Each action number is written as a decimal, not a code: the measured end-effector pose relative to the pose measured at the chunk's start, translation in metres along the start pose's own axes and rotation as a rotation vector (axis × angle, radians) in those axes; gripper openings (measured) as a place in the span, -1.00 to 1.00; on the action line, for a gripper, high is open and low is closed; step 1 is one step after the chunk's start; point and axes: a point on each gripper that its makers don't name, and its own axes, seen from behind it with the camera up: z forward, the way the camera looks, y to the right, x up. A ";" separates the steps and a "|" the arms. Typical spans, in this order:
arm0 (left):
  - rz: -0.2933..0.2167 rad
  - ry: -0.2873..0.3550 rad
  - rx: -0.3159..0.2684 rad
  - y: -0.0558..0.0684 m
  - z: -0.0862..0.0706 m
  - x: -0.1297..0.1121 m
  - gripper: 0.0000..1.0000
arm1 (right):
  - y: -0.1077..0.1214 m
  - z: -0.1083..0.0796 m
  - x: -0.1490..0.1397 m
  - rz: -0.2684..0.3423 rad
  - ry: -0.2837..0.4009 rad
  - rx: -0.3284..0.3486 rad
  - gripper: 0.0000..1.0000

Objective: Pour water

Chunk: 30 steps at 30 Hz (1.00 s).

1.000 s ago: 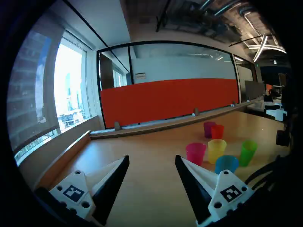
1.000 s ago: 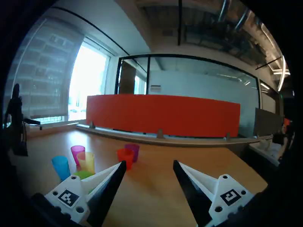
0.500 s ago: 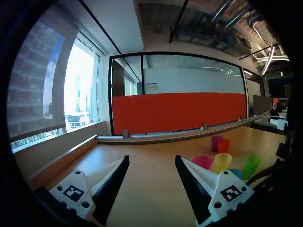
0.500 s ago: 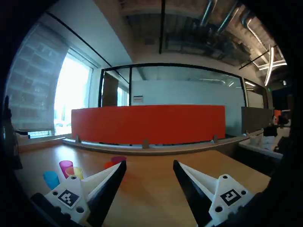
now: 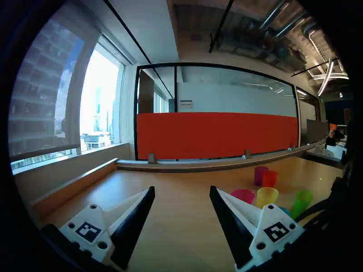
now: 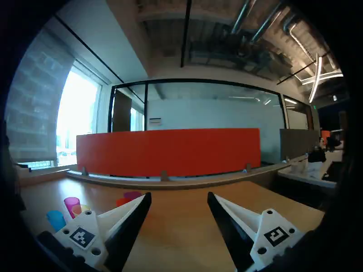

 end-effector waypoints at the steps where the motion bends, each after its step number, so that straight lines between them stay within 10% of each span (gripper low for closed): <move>1: -0.001 -0.002 -0.003 0.001 0.000 0.000 0.78 | -0.001 0.000 -0.001 -0.006 -0.003 0.002 0.91; 30: -0.005 0.056 0.050 0.017 0.012 -0.010 0.78 | -0.012 -0.004 0.009 -0.024 -0.055 -0.038 0.92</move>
